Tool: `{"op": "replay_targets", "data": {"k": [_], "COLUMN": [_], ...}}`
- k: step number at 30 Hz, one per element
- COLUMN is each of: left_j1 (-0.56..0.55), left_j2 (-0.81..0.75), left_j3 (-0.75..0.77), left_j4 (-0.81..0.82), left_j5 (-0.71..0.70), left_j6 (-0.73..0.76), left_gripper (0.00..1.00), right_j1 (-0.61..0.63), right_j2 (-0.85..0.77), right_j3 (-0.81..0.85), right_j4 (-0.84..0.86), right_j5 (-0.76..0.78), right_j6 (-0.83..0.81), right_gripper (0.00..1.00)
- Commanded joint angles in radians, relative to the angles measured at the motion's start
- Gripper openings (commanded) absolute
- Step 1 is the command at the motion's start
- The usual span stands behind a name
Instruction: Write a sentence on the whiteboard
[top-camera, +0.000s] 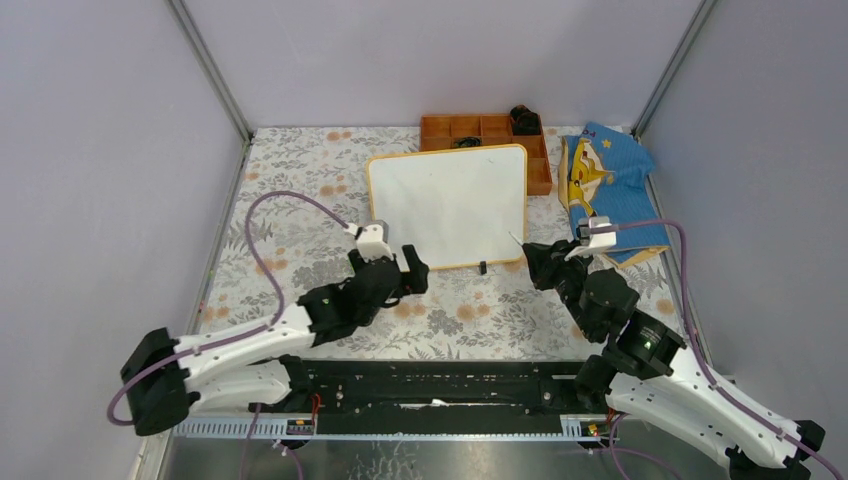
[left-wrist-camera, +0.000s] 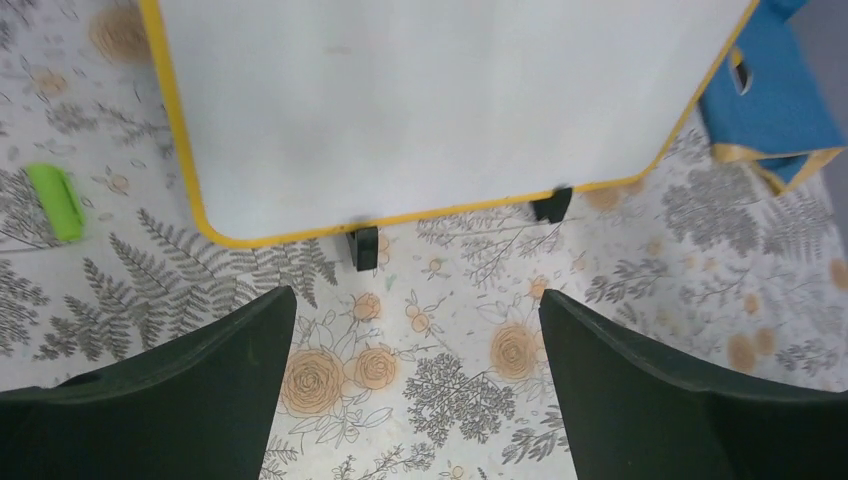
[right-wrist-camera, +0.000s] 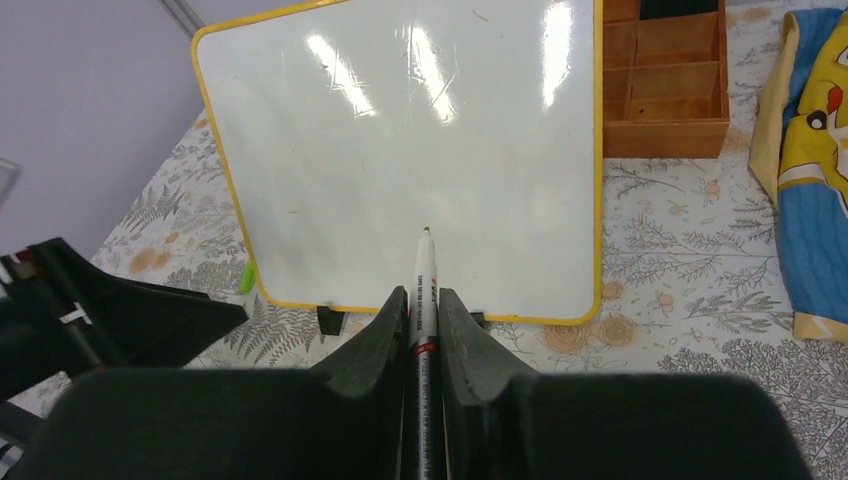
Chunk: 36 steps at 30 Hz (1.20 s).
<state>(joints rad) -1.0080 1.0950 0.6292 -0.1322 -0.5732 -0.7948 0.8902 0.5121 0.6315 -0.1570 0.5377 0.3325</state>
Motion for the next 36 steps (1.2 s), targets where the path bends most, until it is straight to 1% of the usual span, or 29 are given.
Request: {"op": "replay_targets", "data": {"k": [1,5,9,11,13,15,17,22,24,27,31,34,36], "left_j1": [0.011,0.067,0.166,0.185,0.186,0.187,0.188,0.187,0.190,0.226,0.308,0.354,0.389], "left_j2": [-0.121,-0.169,-0.178,-0.179,-0.187,-0.203,-0.233,-0.312,-0.335,-0.346,-0.350,-0.332,-0.314], "left_j3": [0.023,0.101,0.150,0.166,0.175,0.165,0.133,-0.006,-0.045,-0.047,-0.035,-0.008,0.003], "left_j4": [-0.085,-0.136,-0.114,-0.092,-0.065,-0.019,0.069,0.289,0.340,0.328,0.261,0.213,0.193], "left_j5": [-0.050,-0.054,0.059,0.097,0.098,0.087,0.086,0.115,0.090,0.087,0.181,0.278,0.304], "left_j6": [0.134,0.220,0.289,0.321,0.364,0.409,0.456,0.593,0.601,0.574,0.487,0.465,0.444], "left_gripper": [0.99,0.99,0.99,0.99,0.99,0.99,0.99,0.99,0.99,0.99,0.99,0.99,0.99], "right_j1": [0.000,0.001,0.001,0.000,0.000,0.001,0.001,0.001,0.001,0.001,0.001,0.001,0.001], "right_j2": [0.001,0.021,0.057,0.094,0.140,0.178,0.198,0.250,0.269,0.294,0.344,0.382,0.401], "right_j3": [0.058,0.073,0.092,0.114,0.142,0.161,0.156,0.177,0.181,0.177,0.188,0.203,0.207], "right_j4": [0.033,0.054,0.092,0.088,0.064,0.058,0.080,0.104,0.127,0.191,0.236,0.261,0.271], "right_j5": [-0.027,-0.028,-0.064,-0.057,-0.036,-0.018,-0.003,0.041,0.023,-0.003,-0.025,-0.033,-0.034], "right_j6": [-0.050,-0.043,-0.033,-0.023,-0.011,-0.005,-0.006,-0.011,-0.027,-0.023,-0.015,-0.019,-0.022], "right_gripper": [0.00,0.00,0.00,0.00,0.00,0.00,0.00,0.00,0.00,0.00,0.00,0.00,0.00]}}
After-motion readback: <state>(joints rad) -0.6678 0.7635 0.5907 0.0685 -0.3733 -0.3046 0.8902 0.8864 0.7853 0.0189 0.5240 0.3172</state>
